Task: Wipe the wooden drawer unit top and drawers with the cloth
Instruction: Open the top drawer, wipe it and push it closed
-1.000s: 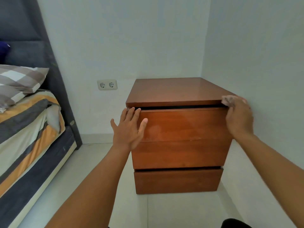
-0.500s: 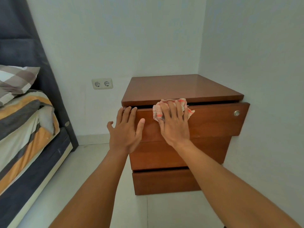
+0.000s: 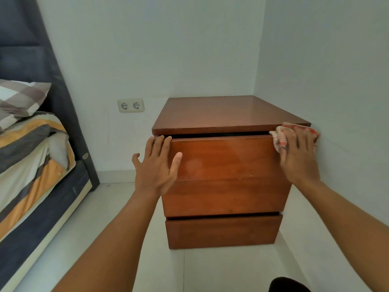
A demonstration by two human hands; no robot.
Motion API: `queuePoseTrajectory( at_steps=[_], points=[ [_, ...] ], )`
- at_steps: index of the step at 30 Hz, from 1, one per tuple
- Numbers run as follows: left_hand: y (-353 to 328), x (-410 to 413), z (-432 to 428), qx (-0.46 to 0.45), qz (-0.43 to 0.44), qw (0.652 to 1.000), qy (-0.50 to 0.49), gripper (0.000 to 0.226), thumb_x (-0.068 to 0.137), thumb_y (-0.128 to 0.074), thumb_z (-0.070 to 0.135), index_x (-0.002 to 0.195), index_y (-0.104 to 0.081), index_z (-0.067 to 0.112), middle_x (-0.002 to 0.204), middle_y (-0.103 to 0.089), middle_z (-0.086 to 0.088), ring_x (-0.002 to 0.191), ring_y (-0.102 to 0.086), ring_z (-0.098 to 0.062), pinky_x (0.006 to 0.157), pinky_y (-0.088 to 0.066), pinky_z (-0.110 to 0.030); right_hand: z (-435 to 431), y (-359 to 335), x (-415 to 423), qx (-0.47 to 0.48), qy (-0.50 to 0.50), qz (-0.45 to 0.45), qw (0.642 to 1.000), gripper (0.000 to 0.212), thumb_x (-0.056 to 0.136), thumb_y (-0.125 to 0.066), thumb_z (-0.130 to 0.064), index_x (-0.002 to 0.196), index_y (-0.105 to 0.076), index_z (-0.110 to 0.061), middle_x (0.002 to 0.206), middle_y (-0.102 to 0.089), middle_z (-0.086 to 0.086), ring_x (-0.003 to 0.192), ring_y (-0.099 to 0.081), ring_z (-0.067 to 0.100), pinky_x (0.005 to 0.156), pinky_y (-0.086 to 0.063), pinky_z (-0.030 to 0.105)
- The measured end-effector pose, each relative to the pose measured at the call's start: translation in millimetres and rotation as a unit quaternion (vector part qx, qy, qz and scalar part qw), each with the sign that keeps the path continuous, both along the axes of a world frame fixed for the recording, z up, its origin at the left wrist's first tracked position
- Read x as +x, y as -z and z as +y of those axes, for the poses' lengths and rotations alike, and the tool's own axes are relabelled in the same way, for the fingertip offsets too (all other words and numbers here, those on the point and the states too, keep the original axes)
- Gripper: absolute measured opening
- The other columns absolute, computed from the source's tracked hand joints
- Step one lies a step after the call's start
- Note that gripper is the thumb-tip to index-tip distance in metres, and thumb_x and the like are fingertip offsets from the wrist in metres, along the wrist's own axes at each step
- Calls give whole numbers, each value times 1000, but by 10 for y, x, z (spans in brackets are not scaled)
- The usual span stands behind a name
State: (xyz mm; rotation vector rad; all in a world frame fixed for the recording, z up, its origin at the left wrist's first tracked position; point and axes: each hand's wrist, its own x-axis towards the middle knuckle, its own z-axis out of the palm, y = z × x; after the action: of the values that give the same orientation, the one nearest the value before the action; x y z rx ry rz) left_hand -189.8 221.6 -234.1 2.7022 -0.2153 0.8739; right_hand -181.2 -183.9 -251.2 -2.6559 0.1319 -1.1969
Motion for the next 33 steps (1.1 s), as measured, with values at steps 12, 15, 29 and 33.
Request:
queuePoseTrajectory(
  at_steps=[12,15,29,33],
  points=[
    [44,6,-80,-14,4,1000,-13,81,94,-7,72,161,-20,29,170,-16,3,159,-2,-20,121,-13,-67,956,165,-223,135,-96,-162,973,64,100,-36,2,161,-26,-15,169,-20,4,158,-14,24,129,-16,36],
    [98,49,-79,-17,-4,1000,-13,78,96,-12,72,161,-20,30,171,-15,4,159,-2,-21,121,-11,-67,1898,513,-135,-1,-183,-82,980,73,100,-48,-4,163,-17,-20,171,-11,6,158,-7,33,127,-17,51],
    [175,90,-82,-16,-38,999,-12,76,97,-17,71,159,-24,28,169,-22,2,158,-9,-23,119,-19,-67,1441,1122,367,-116,-86,-22,989,79,101,-32,-52,163,10,-26,169,21,7,155,20,36,123,2,59],
    [161,74,-82,-9,-40,999,-12,75,98,-19,68,159,-23,26,169,-22,2,158,-8,-21,118,-20,-67,903,1192,307,-69,-64,-3,996,81,100,-29,-54,162,13,-24,168,24,11,153,14,43,118,-7,65]
  ],
)
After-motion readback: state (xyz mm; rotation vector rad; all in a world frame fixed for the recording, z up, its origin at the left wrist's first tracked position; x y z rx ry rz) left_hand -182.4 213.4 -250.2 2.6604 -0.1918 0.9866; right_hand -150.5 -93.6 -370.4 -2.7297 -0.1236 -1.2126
